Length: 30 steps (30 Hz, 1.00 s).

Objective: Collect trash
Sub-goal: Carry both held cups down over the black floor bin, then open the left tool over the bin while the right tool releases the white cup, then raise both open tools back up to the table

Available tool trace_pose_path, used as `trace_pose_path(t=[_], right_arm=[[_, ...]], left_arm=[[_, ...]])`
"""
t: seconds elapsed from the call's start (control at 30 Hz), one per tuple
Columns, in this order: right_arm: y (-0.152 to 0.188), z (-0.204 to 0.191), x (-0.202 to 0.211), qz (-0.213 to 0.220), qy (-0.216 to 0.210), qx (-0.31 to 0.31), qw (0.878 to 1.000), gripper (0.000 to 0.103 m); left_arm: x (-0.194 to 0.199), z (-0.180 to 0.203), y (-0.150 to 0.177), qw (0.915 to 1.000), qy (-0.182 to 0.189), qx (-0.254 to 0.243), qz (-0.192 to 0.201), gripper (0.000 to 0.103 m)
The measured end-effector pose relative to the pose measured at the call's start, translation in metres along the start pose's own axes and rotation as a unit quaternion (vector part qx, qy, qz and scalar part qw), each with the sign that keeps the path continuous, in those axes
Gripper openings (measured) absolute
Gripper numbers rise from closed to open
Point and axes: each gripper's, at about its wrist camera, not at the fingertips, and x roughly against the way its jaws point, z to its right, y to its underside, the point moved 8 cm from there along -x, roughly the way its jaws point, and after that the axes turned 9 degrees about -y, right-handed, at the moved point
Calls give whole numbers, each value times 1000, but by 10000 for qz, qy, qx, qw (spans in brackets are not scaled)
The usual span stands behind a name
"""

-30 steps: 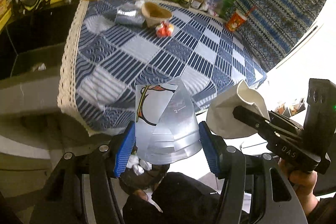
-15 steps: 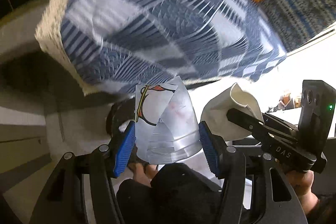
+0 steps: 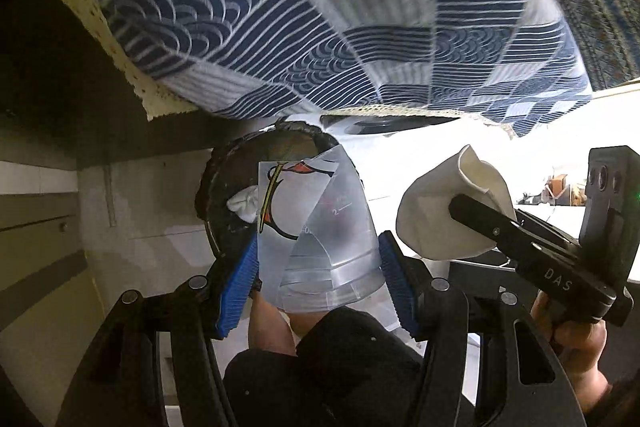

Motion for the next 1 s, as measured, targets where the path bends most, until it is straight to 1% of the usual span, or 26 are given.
trace_pose_path(t=[0.1, 0.17, 0.23, 0.3, 0.37, 0.53, 0.6, 0.7, 0.77, 0.8, 0.87, 1.0], right_arm=[[0, 5, -10, -44, -69, -42, 10000, 34], [-1, 8, -15, -31, -139, -27, 9999, 38], [-1, 12, -19, -17, -171, -55, 9998, 59], [-2, 18, -23, -47, -180, -148, 9997, 61], [-3, 23, -25, -76, -174, -214, 9996, 61], [-5, 21, -14, -51, -95, -169, 9998, 61], [-6, 18, -7, -37, -66, -149, 9999, 61], [-8, 8, 7, 25, -13, -113, 9999, 66], [-9, 0, 18, 93, 54, -26, 9999, 72], [-10, -6, 26, 153, 98, 28, 9998, 76], [-11, -15, 35, 231, 97, 69, 9997, 79], [-9, -34, 59, 394, 149, 154, 9990, 87]], left_arm=[[-14, -4, -2, 9999, 1, 104, -92, 59], [-21, -6, -3, 9998, -15, 148, -103, 61], [-27, -10, -5, 9997, -73, 200, -116, 73], [-32, -16, -6, 9995, -86, 284, -148, 75], [-35, -22, -6, 9991, -144, 345, -204, 75], [-33, -30, -3, 9984, -166, 490, -239, 75], [-28, -30, -1, 9984, -140, 508, -223, 75], [-14, -27, 0, 9986, -113, 482, -158, 75], [2, -24, -2, 9989, -88, 458, -24, 75], [8, -21, -3, 9990, -89, 439, 23, 75], [23, -20, -3, 9991, -120, 387, 139, 75], [53, -15, -1, 9990, -103, 268, 339, 75]])
